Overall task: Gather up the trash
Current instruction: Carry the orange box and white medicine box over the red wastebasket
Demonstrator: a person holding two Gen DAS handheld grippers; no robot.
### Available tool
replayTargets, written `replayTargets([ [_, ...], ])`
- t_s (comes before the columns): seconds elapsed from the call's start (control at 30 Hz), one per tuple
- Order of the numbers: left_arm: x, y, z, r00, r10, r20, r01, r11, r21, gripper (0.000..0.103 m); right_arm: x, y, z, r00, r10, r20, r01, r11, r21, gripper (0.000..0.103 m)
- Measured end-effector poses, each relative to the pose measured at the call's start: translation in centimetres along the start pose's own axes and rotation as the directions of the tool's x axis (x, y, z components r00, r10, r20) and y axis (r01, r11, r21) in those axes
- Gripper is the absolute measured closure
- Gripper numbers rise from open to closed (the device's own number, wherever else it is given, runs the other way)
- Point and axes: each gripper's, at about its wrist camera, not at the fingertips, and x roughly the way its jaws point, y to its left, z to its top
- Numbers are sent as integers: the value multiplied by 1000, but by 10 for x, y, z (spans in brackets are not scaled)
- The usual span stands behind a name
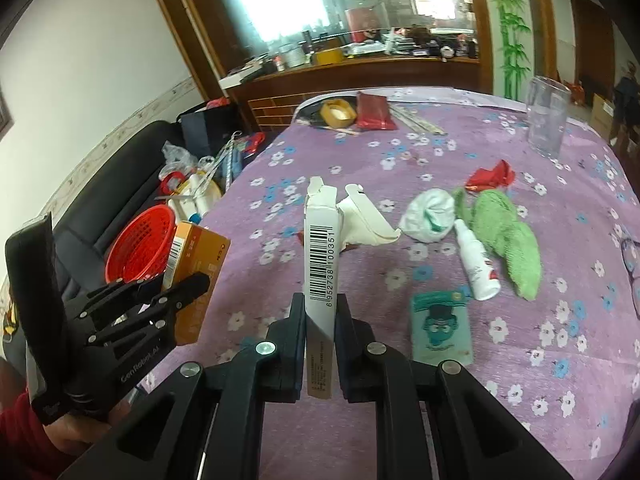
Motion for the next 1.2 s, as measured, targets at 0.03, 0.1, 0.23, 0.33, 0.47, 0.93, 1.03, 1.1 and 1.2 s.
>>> replayTargets([
  [0.03, -2, 3, -1, 1000, 4, 2, -4, 1000, -6, 81, 1, 2, 0, 1000, 2, -3, -2, 1000, -6, 89],
  [0.1, -5, 8, -3, 1000, 14, 5, -14, 1000, -18, 81, 3, 7, 0, 1000, 8, -9, -9, 1000, -14, 89],
  [0.23, -10, 18, -7, 999, 33, 10, -33, 999, -35, 81, 7, 18, 1, 1000, 21, -18, -21, 999, -37, 89],
  [0.33, -14, 27, -9, 999, 50, 14, -49, 997, -55, 81, 10, 27, 2, 999, 33, -24, -34, 998, -58, 89],
  [0.47, -23, 44, -12, 996, 83, 27, -81, 993, -84, 81, 17, 42, 4, 998, 51, -36, -54, 995, -89, 89],
  [0.93, -57, 118, -35, 974, 225, 34, -211, 949, -236, 81, 49, 116, 21, 982, 161, -97, -178, 962, -205, 89],
  [1.03, -61, 135, -39, 968, 250, 27, -234, 935, -266, 81, 53, 129, 25, 978, 181, -102, -200, 954, -224, 89],
  [1.1, -64, 145, -40, 964, 265, 25, -247, 927, -283, 81, 55, 139, 28, 975, 193, -108, -213, 948, -236, 88],
  [1.2, -67, 162, -37, 958, 285, 25, -263, 914, -307, 81, 60, 146, 34, 971, 207, -119, -230, 945, -234, 89],
])
